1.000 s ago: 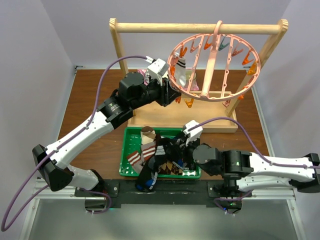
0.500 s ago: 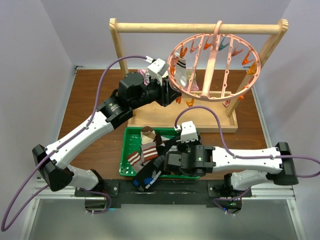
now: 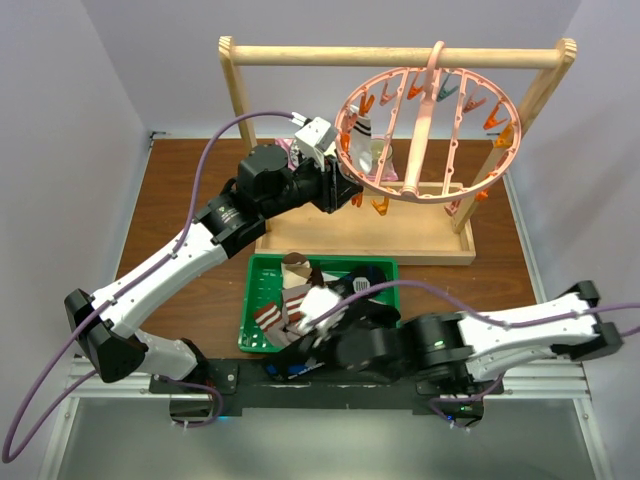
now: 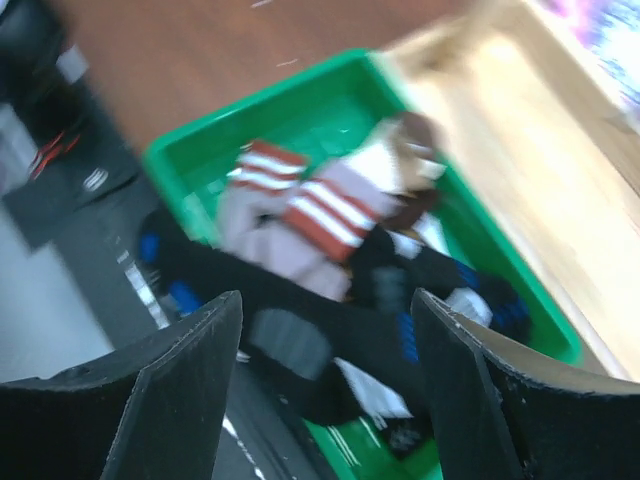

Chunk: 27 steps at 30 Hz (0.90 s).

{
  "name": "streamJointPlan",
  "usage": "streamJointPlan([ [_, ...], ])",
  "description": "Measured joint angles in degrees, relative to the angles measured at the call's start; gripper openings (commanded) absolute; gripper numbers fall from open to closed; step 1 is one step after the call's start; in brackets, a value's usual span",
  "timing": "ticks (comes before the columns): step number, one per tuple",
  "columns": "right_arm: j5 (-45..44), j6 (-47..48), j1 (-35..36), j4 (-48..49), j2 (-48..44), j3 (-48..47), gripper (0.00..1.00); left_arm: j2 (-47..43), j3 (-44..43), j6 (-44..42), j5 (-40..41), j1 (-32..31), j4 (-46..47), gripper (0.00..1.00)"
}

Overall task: Clip the socks to the hanger
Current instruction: Pick up the sock from the bin.

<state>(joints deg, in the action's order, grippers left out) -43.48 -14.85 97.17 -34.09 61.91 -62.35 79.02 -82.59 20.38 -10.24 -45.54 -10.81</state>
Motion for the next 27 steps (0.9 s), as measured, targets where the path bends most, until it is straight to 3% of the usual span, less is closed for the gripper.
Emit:
streamJointPlan([
  [4,8.7,6.32,1.95,4.61,10.84,-0.7,0.74,0.0,0.0,0.02,0.02,0.02,0.0,0.0],
  [12,17.53,12.44,0.85,13.88,21.55,0.11,0.77,-1.84,1.14,0.13,0.0,0.04,-0.02,0.0],
  [20,29.77,15.17,-11.63,22.95,27.63,0.11,0.77,-3.26,1.49,0.2,-0.02,0.11,-0.33,0.0],
  [27,41.42,15.26,-15.19,24.26,31.58,0.28,0.75,-3.26,1.49,0.2,-0.02,0.11,-0.39,0.0],
])
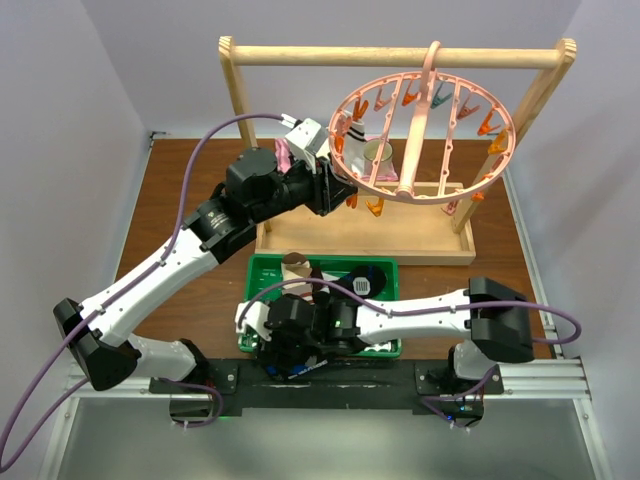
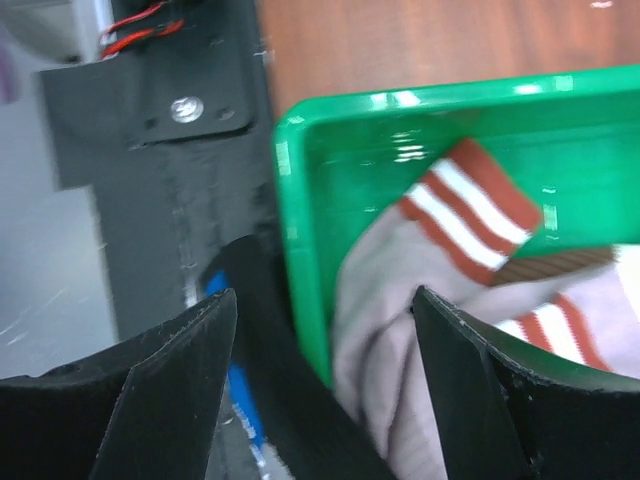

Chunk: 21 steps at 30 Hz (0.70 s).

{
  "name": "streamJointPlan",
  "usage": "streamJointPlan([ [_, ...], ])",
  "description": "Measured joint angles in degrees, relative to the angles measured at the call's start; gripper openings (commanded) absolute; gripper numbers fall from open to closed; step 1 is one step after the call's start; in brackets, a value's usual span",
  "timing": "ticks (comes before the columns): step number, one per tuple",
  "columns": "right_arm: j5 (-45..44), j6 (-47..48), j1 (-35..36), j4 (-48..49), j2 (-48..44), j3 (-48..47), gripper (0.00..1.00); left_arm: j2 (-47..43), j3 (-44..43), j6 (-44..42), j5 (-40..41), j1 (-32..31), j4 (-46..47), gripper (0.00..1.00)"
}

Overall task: Clip the socks to the hanger
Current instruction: Pick up the sock from the bin.

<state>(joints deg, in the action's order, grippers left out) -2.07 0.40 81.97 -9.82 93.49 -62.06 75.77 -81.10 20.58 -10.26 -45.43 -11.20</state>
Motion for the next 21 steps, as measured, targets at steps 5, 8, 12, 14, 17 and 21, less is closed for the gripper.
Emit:
streamJointPlan([
  [5,6.08,0.0,-2.05,-0.07,-2.38,1.62,0.75,0.0,0.02,0.0,0.0,0.0,0.0,0.0],
  [8,7.48,0.0,-3.37,-0.09,-3.82,2.34,0.75,0.0,0.02,0.0,0.0,0.0,0.02,0.0],
  [12,8.02,0.0,-4.33,-0.04,-3.54,2.97,0.74,0.0,0.02,0.02,0.0,0.02,0.0,0.0],
  [14,8.68,0.0,-4.66,0.02,-2.75,3.04,0.73,0.0,0.02,0.04,0.0,0.02,0.0,0.0],
  [17,9.68,0.0,-5.09,0.0,-1.27,3.17,0.69,0.0,0.02,0.04,0.0,0.04,0.0,0.0],
  [21,10.99,-0.02,-5.66,-0.13,-0.11,3.48,0.55,0.0,0.02,0.04,0.0,0.04,0.0,0.0],
])
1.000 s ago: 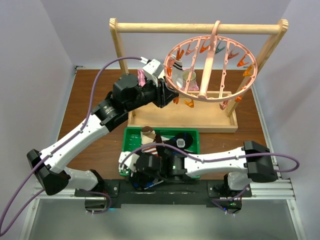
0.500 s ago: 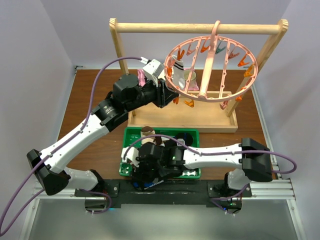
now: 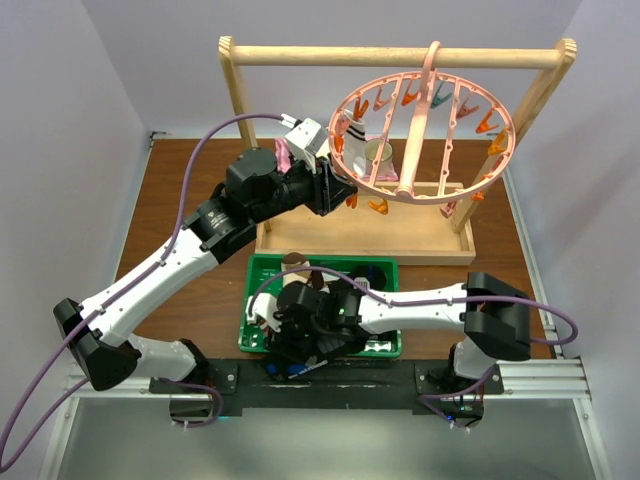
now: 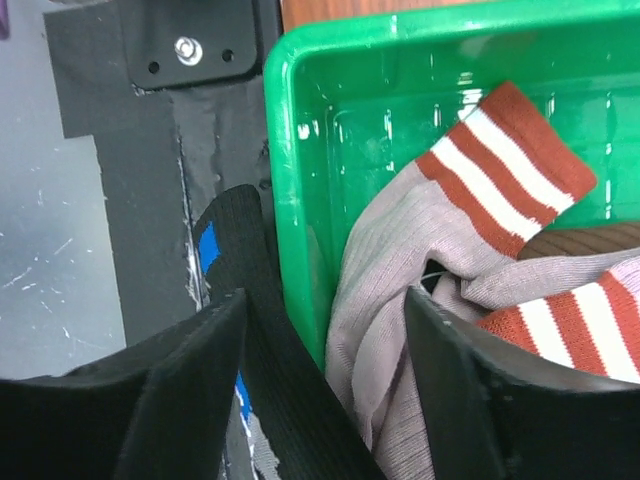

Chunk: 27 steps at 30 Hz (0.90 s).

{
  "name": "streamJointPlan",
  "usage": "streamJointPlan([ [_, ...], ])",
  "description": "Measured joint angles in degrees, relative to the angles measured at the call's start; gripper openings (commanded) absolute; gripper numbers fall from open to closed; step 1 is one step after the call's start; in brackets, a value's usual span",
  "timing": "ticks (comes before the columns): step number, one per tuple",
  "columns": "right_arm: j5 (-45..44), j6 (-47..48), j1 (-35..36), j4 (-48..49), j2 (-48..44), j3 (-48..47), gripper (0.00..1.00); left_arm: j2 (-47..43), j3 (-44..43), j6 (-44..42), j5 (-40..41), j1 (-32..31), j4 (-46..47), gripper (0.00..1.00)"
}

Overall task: Clip the socks to the hanger
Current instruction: Pick up the sock from the bin.

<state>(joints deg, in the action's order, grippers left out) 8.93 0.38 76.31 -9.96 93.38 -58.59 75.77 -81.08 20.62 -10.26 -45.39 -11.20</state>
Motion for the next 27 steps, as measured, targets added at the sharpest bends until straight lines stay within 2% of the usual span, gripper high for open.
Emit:
streamJointPlan([
  [2,0.68,0.0,-0.35,-0.26,0.09,0.02,0.45,0.0,0.0,-0.02,0.0,0.0,0.02,0.0],
  [3,0.96,0.02,-0.57,-0.28,0.09,0.02,0.32,0.0,0.0,0.0,0.0,0.0,0.02,0.0],
  [5,1.51,-0.2,-0.92,-0.31,0.09,0.09,0.19,0.0,0.0,0.0,0.0,0.0,0.0,0.0],
  [6,2.05,-0.42,-1.01,-0.26,0.04,0.11,0.06,0.0,0.0,-0.02,0.0,0.0,0.0,0.0],
  [7,2.29,-0.44,-1.05,-0.24,-0.04,0.11,0.01,0.0,0.0,-0.02,0.0,0.0,0.02,0.0],
  [14,-0.42,-0.31,-2.51,-1.27,-3.52,0.28,0.03,-0.04,0.0,-0.02,0.0,0.22,0.0,0.0],
  [18,-2.91,-0.24,-3.19,-1.68,-7.3,0.35,0.0,-0.04,0.0,0.0,0.0,0.37,0.0,0.0],
  [24,-14.71,-1.53,-3.63,0.92,-14.47,5.16,0.0,-0.09,0.11,0.22,-0.02,0.37,0.04,0.0],
  [27,-25.79,-3.63,-4.13,2.64,-17.03,8.31,0.0,-0.15,0.31,0.39,-0.02,0.37,0.11,0.0],
])
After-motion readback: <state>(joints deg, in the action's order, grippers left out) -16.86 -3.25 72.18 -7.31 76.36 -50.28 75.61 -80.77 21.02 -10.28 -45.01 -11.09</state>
